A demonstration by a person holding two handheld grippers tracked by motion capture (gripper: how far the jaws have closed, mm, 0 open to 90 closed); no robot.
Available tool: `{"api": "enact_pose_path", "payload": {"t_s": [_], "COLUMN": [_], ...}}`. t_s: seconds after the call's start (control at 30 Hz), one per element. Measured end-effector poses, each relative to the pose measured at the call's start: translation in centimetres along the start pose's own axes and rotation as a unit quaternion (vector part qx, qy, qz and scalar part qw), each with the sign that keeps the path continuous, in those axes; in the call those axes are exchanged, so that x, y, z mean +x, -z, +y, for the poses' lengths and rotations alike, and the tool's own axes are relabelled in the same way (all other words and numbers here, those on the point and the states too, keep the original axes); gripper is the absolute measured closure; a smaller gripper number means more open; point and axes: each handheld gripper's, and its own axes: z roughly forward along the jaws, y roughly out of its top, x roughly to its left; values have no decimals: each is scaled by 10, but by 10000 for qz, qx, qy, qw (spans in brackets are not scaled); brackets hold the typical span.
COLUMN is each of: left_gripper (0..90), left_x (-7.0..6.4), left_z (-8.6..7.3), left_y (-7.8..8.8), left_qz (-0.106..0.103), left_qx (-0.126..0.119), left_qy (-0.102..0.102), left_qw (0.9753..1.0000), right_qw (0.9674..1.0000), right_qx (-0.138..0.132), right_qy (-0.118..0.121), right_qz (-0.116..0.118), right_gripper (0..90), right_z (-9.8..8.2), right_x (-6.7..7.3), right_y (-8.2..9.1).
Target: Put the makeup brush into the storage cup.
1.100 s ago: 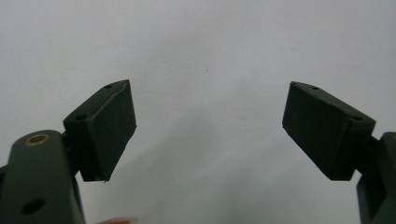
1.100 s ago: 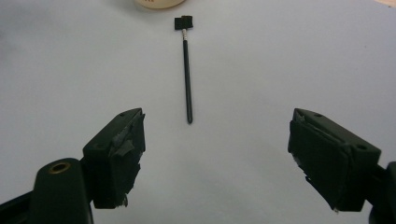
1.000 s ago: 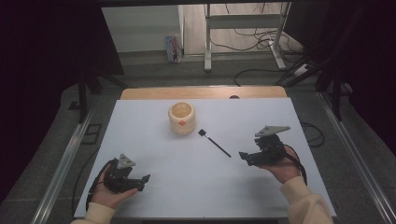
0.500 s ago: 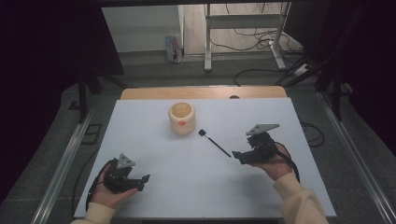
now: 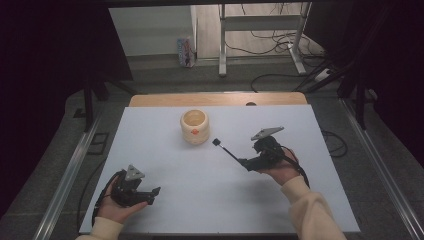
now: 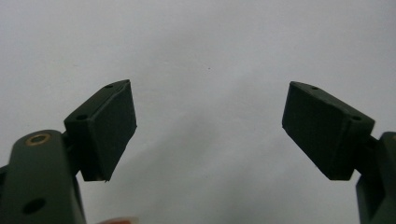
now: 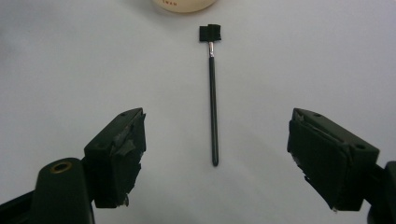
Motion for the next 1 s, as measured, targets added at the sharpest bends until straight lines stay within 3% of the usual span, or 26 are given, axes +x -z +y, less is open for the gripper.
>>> {"api": "enact_pose_path", "payload": {"t_s": [1.0], "left_gripper": [186], "left_x": [-1], "left_z": [0], "left_y": [-1], "left_qz": [-9], "left_qx": [18], "left_qy": [-28], "left_qw": [10000], "right_qw": [9997], "right_qx": [244], "right_qy": [78], "right_qz": [67], "right_gripper": [201], "right_z": [22], "right_x": [3], "right_y": [-27]}}
